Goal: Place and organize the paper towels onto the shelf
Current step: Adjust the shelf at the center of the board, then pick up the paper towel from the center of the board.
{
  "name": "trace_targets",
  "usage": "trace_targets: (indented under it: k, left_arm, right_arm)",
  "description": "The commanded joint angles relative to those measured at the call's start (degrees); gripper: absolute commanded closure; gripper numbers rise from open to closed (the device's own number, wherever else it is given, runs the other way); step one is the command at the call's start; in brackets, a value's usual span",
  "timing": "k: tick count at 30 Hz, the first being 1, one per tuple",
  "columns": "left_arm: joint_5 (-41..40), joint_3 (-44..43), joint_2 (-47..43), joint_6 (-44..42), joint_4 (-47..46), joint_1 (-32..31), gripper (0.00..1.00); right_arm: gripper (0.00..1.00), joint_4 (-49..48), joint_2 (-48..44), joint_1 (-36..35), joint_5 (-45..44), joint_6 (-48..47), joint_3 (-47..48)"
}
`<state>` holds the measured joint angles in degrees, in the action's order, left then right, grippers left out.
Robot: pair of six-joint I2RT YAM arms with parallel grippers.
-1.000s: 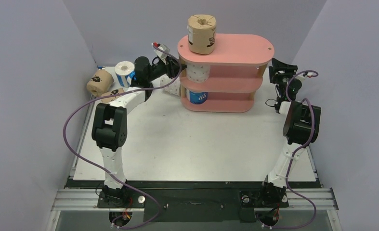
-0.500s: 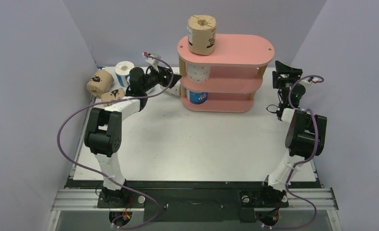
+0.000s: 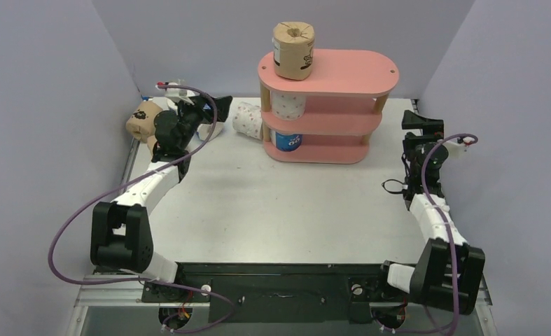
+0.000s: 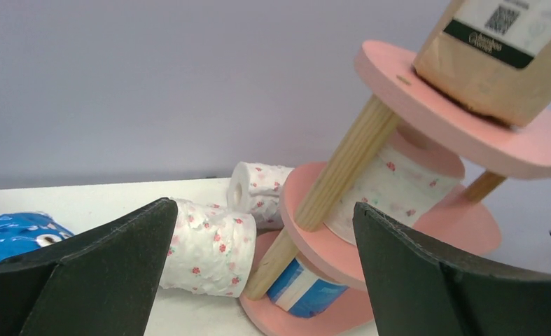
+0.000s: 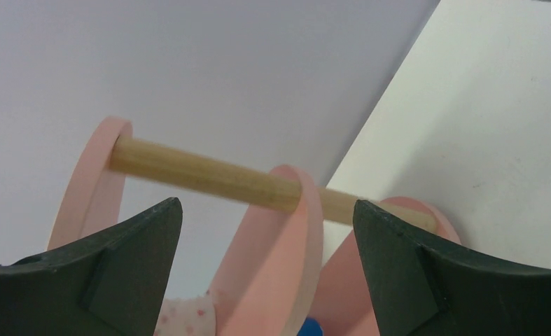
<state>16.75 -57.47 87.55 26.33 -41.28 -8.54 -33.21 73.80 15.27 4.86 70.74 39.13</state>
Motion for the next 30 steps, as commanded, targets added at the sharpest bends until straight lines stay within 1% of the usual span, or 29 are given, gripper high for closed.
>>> trace_targets:
  k: [1, 4, 5, 6, 7, 8, 9, 10, 11, 12, 14, 17, 19, 21, 22, 24, 26, 27, 28, 30]
  left_arm:
    - [-9.03, 1.57, -5.08, 5.44, 6.29, 0.18, 0.04]
    - [-10.44, 0.26, -5.06, 9.84, 11.39, 0.19, 0.04]
    - [-10.56, -1.77, -4.28, 10.3, 16.18, 0.19, 0.04]
    - [-11.38, -3.26, -3.77, 11.33, 18.97, 0.19, 0.04]
    - [-12.05, -6.45, -2.05, 11.92, 25.68, 0.3, 0.04]
    - [-12.46, -10.05, -1.12, 13.25, 29.13, 0.42, 0.04]
    - [-12.06, -11.58, 1.16, 14.12, 34.37, 0.88, 0.04]
    - [-10.48, -14.0, 2.29, 15.73, 36.24, 1.19, 0.04]
    - [-9.44, -14.87, 4.48, 16.46, 38.39, 1.76, 0.04]
    - [-7.26, -16.07, 5.49, 18.05, 38.91, 1.98, 0.04]
    - [-5.49, -17.79, 8.12, 19.05, 40.3, 2.31, 0.04]
    - [-8.05, -18.3, 9.79, 19.4, 44.75, 2.33, 0.04]
    - [-12.05, -16.92, 9.16, 19.52, 45.34, 2.39, 0.04]
    - [-19.07, -15.22, 8.2, 19.52, 45.83, 2.35, 0.04]
    - [-20.86, -14.62, 7.73, 19.45, 46.44, 2.28, 0.04]
    - [-24.98, -14.98, 7.35, 18.69, 49.43, 2.24, 0.04]
    - [-29.44, -16.45, 6.94, 16.61, 53.62, 2.06, 0.04]
    - [-33.44, -16.97, 6.72, 14.16, 55.05, 1.87, 0.04]
    - [-35.55, -18.03, 6.33, 12.68, 57.86, 1.33, 0.04]
    - [-42.34, -19.34, 5.96, 6.7, 60.88, 0.77, 0.04]
  right_arm:
    - [0.1, 11.77, -9.59, -5.93, -12.23, -9.11, -2.56]
    - [0.09, 12.66, -13.67, -6.67, -13.44, -5.55, -7.81]
    - [0.09, 13.0, -14.73, -6.75, -13.84, -4.21, -9.06]
    - [0.09, 13.35, -17.15, -7.12, -14.32, -3.75, -11.55]
    - [0.09, 15.22, -18.63, -7.46, -16.13, -3.96, -12.64]
    - [0.09, 16.83, -21.77, -8.39, -17.26, -4.96, -14.19]
    - [0.09, 21.12, -23.27, -9.02, -19.39, -5.86, -14.53]
    - [0.09, 23.25, -26.03, -10.21, -20.17, -7.89, -14.79]
    - [0.09, 27.51, -27.2, -10.81, -21.39, -8.91, -14.79]
    - [0.09, 29.26, -29.34, -12.17, -21.78, -10.87, -14.72]
    - [0.08, 35.0, -32.16, -13.72, -21.96, -13.75, -14.65]
    - [0.08, 42.45, -36.89, -17.17, -21.46, -17.19, -15.77]
    - [0.08, 45.4, -40.71, -19.9, -21.89, -19.27, -17.47]
    - [0.08, 47.69, -44.31, -23.23, -23.32, -20.16, -19.53]
    - [0.08, 48.5, -45.3, -24.39, -23.67, -20.39, -20.19]
    - [0.08, 50.33, -47.21, -27.78, -24.42, -20.64, -21.44]
    - [0.08, 52.07, -47.55, -30.63, -24.66, -21.7, -21.54]
    - [0.08, 52.71, -47.37, -32.29, -24.51, -22.44, -21.38]
    - [0.08, 53.44, -47.18, -32.92, -23.49, -23.04, -21.38]
    - [0.08, 52.81, -46.69, -35.59, -21.1, -24.04, -21.96]
